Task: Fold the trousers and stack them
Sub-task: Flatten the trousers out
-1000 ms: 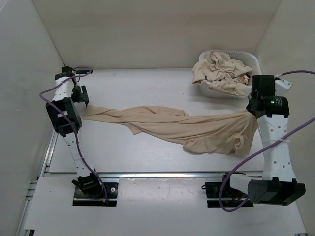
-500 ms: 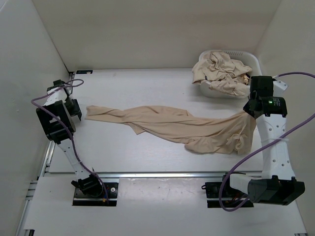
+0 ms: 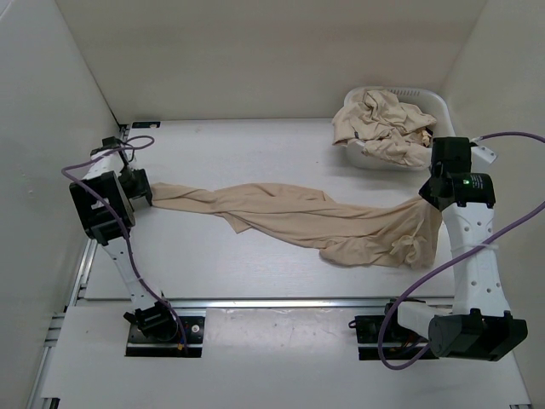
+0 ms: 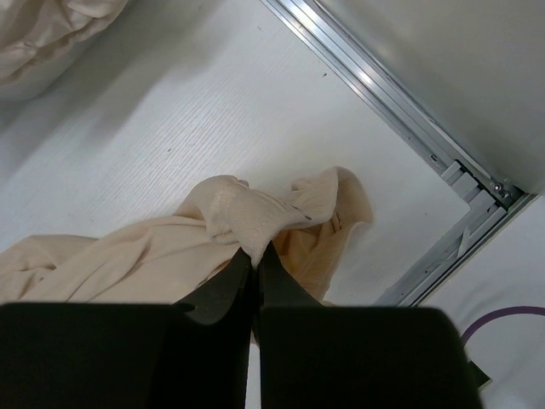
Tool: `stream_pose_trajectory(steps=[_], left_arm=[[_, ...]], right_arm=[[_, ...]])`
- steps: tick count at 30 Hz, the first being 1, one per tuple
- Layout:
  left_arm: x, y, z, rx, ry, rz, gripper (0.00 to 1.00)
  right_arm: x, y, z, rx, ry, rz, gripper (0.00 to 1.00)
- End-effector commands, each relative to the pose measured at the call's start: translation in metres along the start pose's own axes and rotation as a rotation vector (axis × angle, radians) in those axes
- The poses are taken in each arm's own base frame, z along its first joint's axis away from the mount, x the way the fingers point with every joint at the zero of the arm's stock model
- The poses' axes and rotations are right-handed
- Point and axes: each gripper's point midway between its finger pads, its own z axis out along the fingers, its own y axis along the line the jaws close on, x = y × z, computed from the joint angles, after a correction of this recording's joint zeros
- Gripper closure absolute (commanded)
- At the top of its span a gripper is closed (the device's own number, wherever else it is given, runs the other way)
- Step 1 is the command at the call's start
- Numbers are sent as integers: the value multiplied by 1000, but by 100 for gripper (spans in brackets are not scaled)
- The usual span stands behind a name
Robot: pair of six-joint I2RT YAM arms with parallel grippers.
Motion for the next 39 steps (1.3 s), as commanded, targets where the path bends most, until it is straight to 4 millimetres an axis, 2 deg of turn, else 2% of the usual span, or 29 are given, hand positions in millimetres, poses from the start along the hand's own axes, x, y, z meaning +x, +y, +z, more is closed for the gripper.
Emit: stream_pose_trajectory(steps=[1,2,4,7,8,9,11,12,15,16,21,23,24,25,26,28,31,32,37,39], left_arm=[[5,-13,29,3,34,33,29],[6,-13,33,2,43,33,29],[4,-15,26,12,36,33,31],[8,-15,9,12,16,33,41],[6,-15,-2,13,-10,33,46],[10,-15,-6,12,-4,33,54],[7,-10,-18,11,-26,22,54],[1,-12,-27,22,-56,23,45],[-7,-18,-38,50,-83,24,34],[-5,-18,-32,50,-68,24,33],[-8,-18,-13,31,-24,32,33],[-5,-22,-17,57,-8,32,35],[-7,-26,-22,75,-21,32,39],[-11,-32,-36,111,-54,34,40],[-6,-35,-42,129,-44,34,42],[-7,-40,-63,160,-75,37,42],[-5,-42,-77,170,-92,39,36],[-5,-39,-76,155,-92,39,32],[1,-31,-61,108,-46,34,29],[-2,-30,-57,99,-43,34,28]], right_arm=[[-10,3,-4,-27,-42,46,100],[-12,6,-6,-42,-43,42,100],[-17,8,-6,-44,-47,30,100],[-20,9,-7,-44,-47,19,100],[-20,9,-7,-44,-47,19,100],[-19,10,-5,-39,-41,15,100],[-19,10,-5,-39,-40,15,100],[-19,10,-5,-39,-40,15,100],[-18,12,-2,-34,-32,19,100],[-18,12,-2,-34,-32,19,100],[-15,14,5,-25,-18,11,100],[-18,14,3,-30,-25,15,100],[-22,15,1,-36,-34,21,100],[-22,15,1,-36,-35,21,100],[-21,15,3,-24,-33,17,100],[-21,15,3,-24,-33,17,100],[-21,15,3,-24,-33,17,100],[-21,15,3,-24,-33,17,100],[-18,16,5,-27,-21,13,100],[-18,16,5,-27,-21,13,100]])
